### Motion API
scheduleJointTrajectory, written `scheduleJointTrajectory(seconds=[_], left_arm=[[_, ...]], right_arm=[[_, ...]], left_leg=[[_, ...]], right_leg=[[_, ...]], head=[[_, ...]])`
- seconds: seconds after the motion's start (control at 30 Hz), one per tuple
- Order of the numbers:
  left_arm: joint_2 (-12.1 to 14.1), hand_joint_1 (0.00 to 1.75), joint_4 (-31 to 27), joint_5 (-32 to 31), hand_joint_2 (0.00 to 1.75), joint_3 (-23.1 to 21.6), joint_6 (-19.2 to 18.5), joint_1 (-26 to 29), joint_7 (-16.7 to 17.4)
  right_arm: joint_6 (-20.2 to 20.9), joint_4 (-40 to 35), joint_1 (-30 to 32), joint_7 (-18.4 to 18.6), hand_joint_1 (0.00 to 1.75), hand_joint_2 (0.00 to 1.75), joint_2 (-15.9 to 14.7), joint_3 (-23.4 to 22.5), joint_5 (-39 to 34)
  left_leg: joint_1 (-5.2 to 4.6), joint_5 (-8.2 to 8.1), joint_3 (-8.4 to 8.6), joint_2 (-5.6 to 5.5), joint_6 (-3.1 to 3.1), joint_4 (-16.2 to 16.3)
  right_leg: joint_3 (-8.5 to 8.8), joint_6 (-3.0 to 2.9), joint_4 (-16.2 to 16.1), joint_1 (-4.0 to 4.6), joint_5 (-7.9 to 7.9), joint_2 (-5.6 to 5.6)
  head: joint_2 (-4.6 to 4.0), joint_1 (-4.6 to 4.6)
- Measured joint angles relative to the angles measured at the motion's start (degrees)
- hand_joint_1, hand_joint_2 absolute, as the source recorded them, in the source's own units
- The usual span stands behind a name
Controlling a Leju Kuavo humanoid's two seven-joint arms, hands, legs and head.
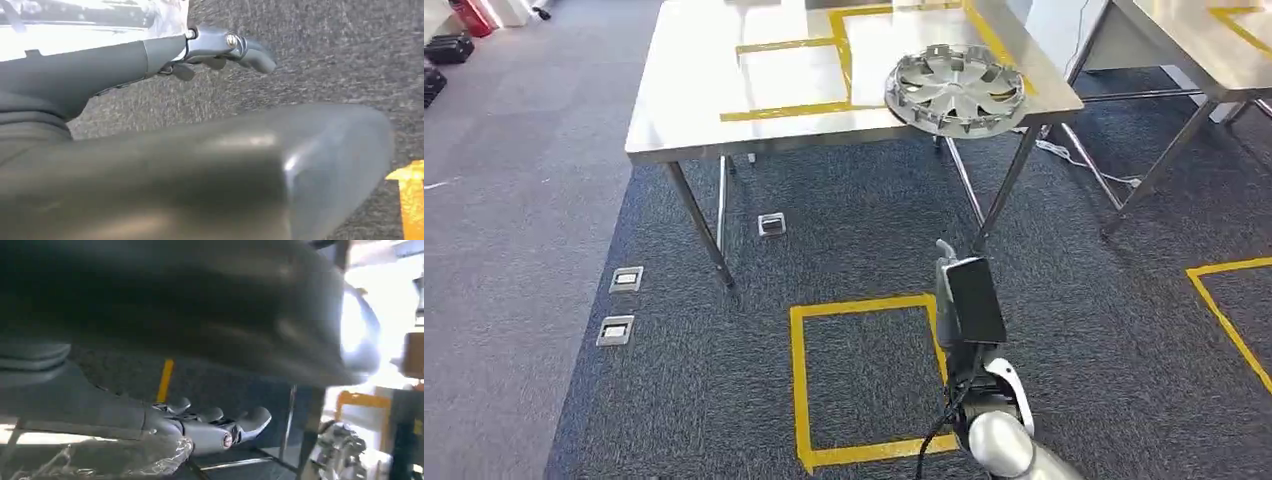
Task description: Take the parts from the cabinet and place them on the table.
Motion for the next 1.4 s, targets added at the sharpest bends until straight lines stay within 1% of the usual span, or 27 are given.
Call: scheduleJointTrajectory(seconds=[0.03, 0.07, 0.1, 0.13, 0.17, 0.2, 0.23, 0.27, 0.3, 0.33, 0.37, 0.43, 0.47, 0.5, 0.63, 0.7, 0.73, 0.87, 0.97, 1.17, 1.2, 1.23, 1.27, 1.4], left_arm=[[0.0, 0.0, 0.0, -0.1, 0.0, 0.0, 0.0, 0.0, 0.0], [0.0, 0.0, 0.0, -0.3, 0.0, 0.0, 0.0, 0.2, 0.2], [0.0, 0.0, 0.0, -0.5, 0.0, -0.1, -0.1, 0.4, 0.6], [0.1, 0.0, 0.0, -0.6, 0.0, -0.1, -0.4, 0.5, 1.0], [0.0, 0.0, -0.1, -1.0, 0.0, -0.2, -0.7, 0.5, 1.4], [0.0, 0.0, -0.1, -1.2, 0.0, -0.3, -0.9, 0.3, 1.8], [0.0, 0.0, -0.2, -1.4, 0.0, -0.3, -1.0, 0.2, 2.0], [-0.1, 0.0, -0.3, -1.9, 0.0, -0.6, -0.9, 0.3, 2.8], [-0.1, 0.0, -0.4, -2.0, 0.0, -0.8, -0.7, 0.3, 3.3], [-0.1, 0.0, -0.4, -2.2, 1.75, -1.0, -0.4, 0.3, 3.4], [-0.1, 0.0, -0.5, -2.4, 1.75, -1.2, 0.0, 0.3, 3.6], [-0.3, 0.0, -0.7, -2.5, 1.75, -1.7, 0.9, 0.3, 4.0], [-0.4, 0.0, -0.7, -2.3, 1.75, -1.9, 1.3, 0.3, 4.1], [-0.5, 0.0, -0.7, -2.3, 1.75, -2.0, 1.4, 0.3, 4.4], [-0.6, 0.0, -0.8, -2.1, 1.75, -2.6, 1.5, 0.3, 5.0], [-0.6, 0.0, -0.8, -2.1, 1.75, -2.8, 1.7, 0.3, 5.0], [-0.6, 0.0, -0.8, -2.2, 1.75, -2.9, 1.9, 0.3, 5.0], [-0.6, 0.0, -0.8, -2.2, 1.75, -3.1, 2.0, 0.3, 5.0], [-0.6, 0.0, -0.8, -1.1, 1.75, -3.1, 1.7, 0.3, 5.4], [-0.6, 0.0, -0.8, -0.9, 1.75, -3.1, 1.3, 0.3, 5.6], [-0.6, 0.0, -0.8, -0.9, 1.75, -3.1, 1.3, 0.3, 5.6], [-0.6, 0.0, -0.8, -0.9, 1.75, -3.1, 1.3, 0.3, 5.5], [-0.6, 0.0, -0.8, -0.9, 0.0, -3.1, 1.3, 0.3, 5.4], [-0.6, 0.0, -0.8, -0.7, 0.0, -3.1, 1.4, 0.3, 5.1]], right_arm=[[0.0, 3.0, 0.0, -0.3, 0.0, 0.0, 0.0, 0.1, -0.4], [0.0, 5.0, -0.1, 1.0, 0.0, 0.0, 0.0, 0.3, -0.9], [0.9, 6.8, -0.1, 3.7, 0.0, 0.0, 0.0, 0.5, -2.2], [2.0, 8.9, -0.3, 6.5, 0.0, 0.0, 0.0, 1.0, -4.0], [3.3, 12.0, -0.3, 9.1, 0.0, 0.0, -0.1, 1.7, -6.2], [4.6, 15.4, 0.1, 9.4, 0.0, 0.0, -0.2, 2.4, -8.3], [5.4, 17.3, 0.1, 9.4, 0.0, 0.0, -0.2, 2.8, -9.4], [7.7, 22.6, 0.3, 9.1, 0.0, 0.0, 0.2, 3.8, -12.9], [10.5, 27.7, 0.6, 9.1, 0.0, 0.0, 0.8, 5.0, -16.9], [12.6, 31.3, 1.0, 9.4, 0.0, 0.0, 1.1, 5.8, -19.7], [14.6, 35.1, 2.0, 10.0, 0.0, 0.0, 1.4, 6.6, -22.1], [19.4, 43.7, 3.6, 10.8, 0.0, 0.0, 2.8, 8.4, -26.0], [21.2, 47.8, 4.2, 11.4, 0.0, 1.75, 3.4, 9.3, -27.4], [21.8, 50.8, 4.7, 12.5, 0.0, 1.75, 3.9, 9.9, -28.5], [24.3, 60.5, 4.4, 16.8, 0.0, 1.75, 5.4, 11.6, -30.6], [24.2, 63.6, 4.1, 19.8, 0.0, 1.75, 6.3, 12.4, -31.3], [23.6, 65.3, 3.9, 20.7, 0.0, 1.75, 7.1, 12.7, -31.6], [21.7, 69.3, 3.6, 20.7, 0.0, 1.75, 10.0, 13.7, -32.3], [18.8, 71.7, 3.2, 20.0, 0.0, 1.75, 11.6, 14.4, -32.7], [17.2, 74.8, 2.7, 19.2, 0.0, 1.75, 12.6, 14.8, -33.2], [16.6, 75.0, 2.7, 18.8, 0.0, 0.0, 12.9, 14.8, -33.5], [16.0, 75.4, 2.6, 17.9, 0.0, 0.0, 13.0, 14.8, -33.9], [15.9, 75.5, 2.6, 17.2, 0.0, 0.0, 13.0, 14.8, -34.1], [15.2, 75.9, 2.6, 15.5, 0.0, 0.0, 13.0, 14.8, -34.9]], left_leg=[[-0.01, 0.35, -0.29, -0.73, 0.58, -0.1], [-0.11, 0.41, -0.49, -1.35, 0.7, -0.1], [-0.18, 0.44, -0.56, -1.88, 1.0, -0.1], [-0.06, 0.71, -0.52, -2.24, 1.41, -0.5], [0.58, 1.08, -0.2, -2.45, 1.73, -1.1], [0.25, 0.83, -0.2, -2.63, 1.21, -1.0], [0.29, 0.77, -0.16, -2.76, 1.25, -0.8], [0.28, 0.66, -0.04, -3.1, 1.33, -0.9], [0.32, 0.58, 0.04, -3.11, 1.34, -0.8], [0.31, 0.55, 0.04, -3.12, 1.36, -0.8], [0.29, 0.47, 0.02, -3.15, 1.48, -0.8], [0.25, 0.34, 0.04, -3.15, 1.51, -0.8], [0.22, 0.31, 0.04, -3.14, 1.54, -0.8], [0.18, 0.24, 0.04, -3.13, 1.55, -0.7], [0.19, 0.09, 0.14, -3.02, 1.46, -0.7], [0.23, 0.09, 0.17, -3.01, 1.46, -0.7], [0.26, 0.08, 0.18, -3.0, 1.44, -0.7], [0.41, 0.07, 0.32, -2.96, 1.36, -0.8], [0.45, 0.11, 0.38, -2.96, 1.3, -0.8], [0.49, 0.12, 0.44, -2.92, 1.28, -0.8], [0.49, 0.12, 0.44, -2.91, 1.28, -0.8], [0.49, 0.12, 0.46, -2.89, 1.28, -0.8], [0.49, 0.12, 0.46, -2.89, 1.28, -0.8], [0.49, 0.11, 0.48, -2.89, 1.28, -0.8]], right_leg=[[-0.1, 0.41, 0.1, -0.02, 0.04, -0.39], [-0.01, 0.66, 0.1, -0.03, 0.04, -0.95], [0.13, 0.89, -0.2, -0.1, 0.13, -1.47], [0.38, 1.29, -0.3, -0.04, 0.18, -1.71], [0.36, 1.76, 0.1, -0.31, -0.58, 0.31], [0.36, 0.64, -0.6, -0.19, 0.09, 2.24], [0.4, -0.88, -1.0, -0.17, 0.45, 2.05], [0.81, -0.26, -1.1, -0.18, -0.01, 1.94], [1.02, 0.71, -1.3, -0.21, 0.28, 1.98], [1.18, 0.84, -1.5, -0.22, 0.29, 1.99], [1.21, 0.9, -1.5, -0.24, 0.32, 1.98], [1.23, 1.04, -1.6, -0.26, 0.34, 2.02], [1.23, 1.14, -1.6, -0.29, 0.35, 2.09], [1.23, 1.32, -1.6, -0.32, 0.27, 2.17], [1.21, 1.52, -1.6, -0.34, 0.17, 2.43], [1.2, 1.55, -1.6, -0.32, 0.15, 2.44], [1.2, 1.55, -1.6, -0.3, 0.15, 2.48], [1.27, 1.47, -1.6, -0.17, 0.11, 2.55], [1.31, 1.4, -1.5, -0.14, 0.07, 2.56], [1.4, 1.4, -1.5, -0.11, 0.07, 2.57], [1.4, 1.4, -1.5, -0.12, 0.07, 2.57], [1.41, 1.4, -1.5, -0.12, 0.07, 2.57], [1.42, 1.4, -1.5, -0.12, 0.07, 2.57], [1.44, 1.4, -1.5, -0.12, 0.07, 2.57]], head=[[0.0, -0.04], [0.0, 0.07], [0.0, 0.0], [0.0, -0.04], [0.0, 0.04], [0.0, 0.18], [0.0, 0.7], [0.0, 0.7], [0.0, 0.81], [0.0, 0.79], [0.0, 0.87], [0.0, 0.9], [0.0, 0.85], [0.0, 0.9], [0.0, 0.87], [0.0, 0.85], [0.0, 0.85], [0.0, 0.83], [0.0, 0.83], [0.0, 0.85], [0.0, 0.87], [0.0, 0.85], [0.0, 0.85], [0.0, 0.85]])
